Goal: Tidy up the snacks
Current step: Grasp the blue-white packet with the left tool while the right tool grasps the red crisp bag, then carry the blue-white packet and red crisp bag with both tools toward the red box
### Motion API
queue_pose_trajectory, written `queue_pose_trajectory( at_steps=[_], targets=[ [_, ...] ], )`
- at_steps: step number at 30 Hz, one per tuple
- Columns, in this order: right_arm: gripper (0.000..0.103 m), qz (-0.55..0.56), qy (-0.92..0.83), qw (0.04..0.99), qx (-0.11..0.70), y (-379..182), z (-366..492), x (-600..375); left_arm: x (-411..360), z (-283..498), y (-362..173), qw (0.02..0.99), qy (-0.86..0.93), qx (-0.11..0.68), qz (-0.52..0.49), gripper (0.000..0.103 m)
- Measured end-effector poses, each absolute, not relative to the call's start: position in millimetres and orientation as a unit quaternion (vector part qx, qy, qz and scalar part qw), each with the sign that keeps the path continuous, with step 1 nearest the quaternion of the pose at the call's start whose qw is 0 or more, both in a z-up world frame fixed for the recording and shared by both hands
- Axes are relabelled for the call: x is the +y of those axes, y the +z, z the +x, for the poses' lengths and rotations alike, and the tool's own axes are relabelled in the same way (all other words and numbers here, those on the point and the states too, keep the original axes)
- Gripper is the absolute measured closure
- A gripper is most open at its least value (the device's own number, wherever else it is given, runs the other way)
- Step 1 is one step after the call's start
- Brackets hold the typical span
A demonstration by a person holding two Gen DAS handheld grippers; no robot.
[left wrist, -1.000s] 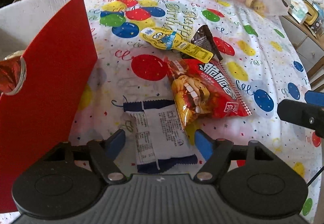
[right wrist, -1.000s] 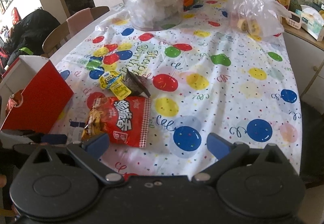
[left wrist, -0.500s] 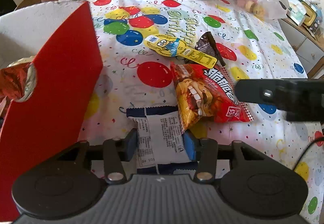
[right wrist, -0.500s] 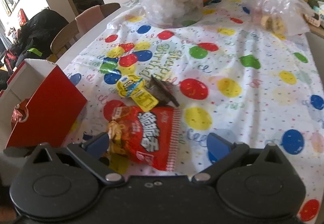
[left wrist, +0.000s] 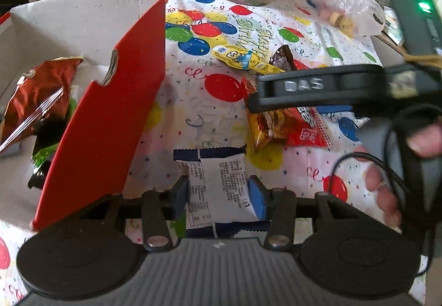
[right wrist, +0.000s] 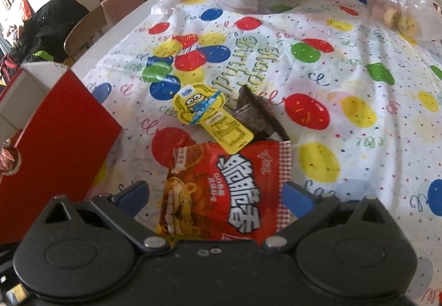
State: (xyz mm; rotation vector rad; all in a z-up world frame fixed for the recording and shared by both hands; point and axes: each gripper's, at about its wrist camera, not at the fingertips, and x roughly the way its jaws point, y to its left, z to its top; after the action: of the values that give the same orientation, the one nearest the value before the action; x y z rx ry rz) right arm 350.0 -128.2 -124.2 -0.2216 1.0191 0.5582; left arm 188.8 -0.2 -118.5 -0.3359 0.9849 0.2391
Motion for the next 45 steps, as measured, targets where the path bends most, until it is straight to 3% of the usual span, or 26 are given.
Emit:
queue_pose_trajectory(
  at_steps=[13, 16, 22, 45],
  targets=[
    [0.000, -0.151, 0.215, 0.840, 0.475, -143.4, 351.3, -118.2, 6.0, 177.3, -114.9, 0.860, 0.117, 0.466, -0.173, 0.057],
    [0.006, -0.156, 0.215, 0.842, 0.470, -142.2, 347.2, -119.1, 6.4, 175.7, -113.9, 0.860, 0.116, 0.465, -0.174, 0.057],
    [0.027, -0.153, 0.219, 0.844, 0.465, -135.8, 339.3, -124.5, 5.8, 173.0, -111.6, 0.863, 0.112, 0.462, -0.172, 0.057],
    [0.028, -0.113, 0.219, 0.866, 0.435, -43.0, 258.1, -173.3, -4.5, 143.4, -46.2, 0.890, 0.041, 0.424, -0.164, 0.057]
  ],
)
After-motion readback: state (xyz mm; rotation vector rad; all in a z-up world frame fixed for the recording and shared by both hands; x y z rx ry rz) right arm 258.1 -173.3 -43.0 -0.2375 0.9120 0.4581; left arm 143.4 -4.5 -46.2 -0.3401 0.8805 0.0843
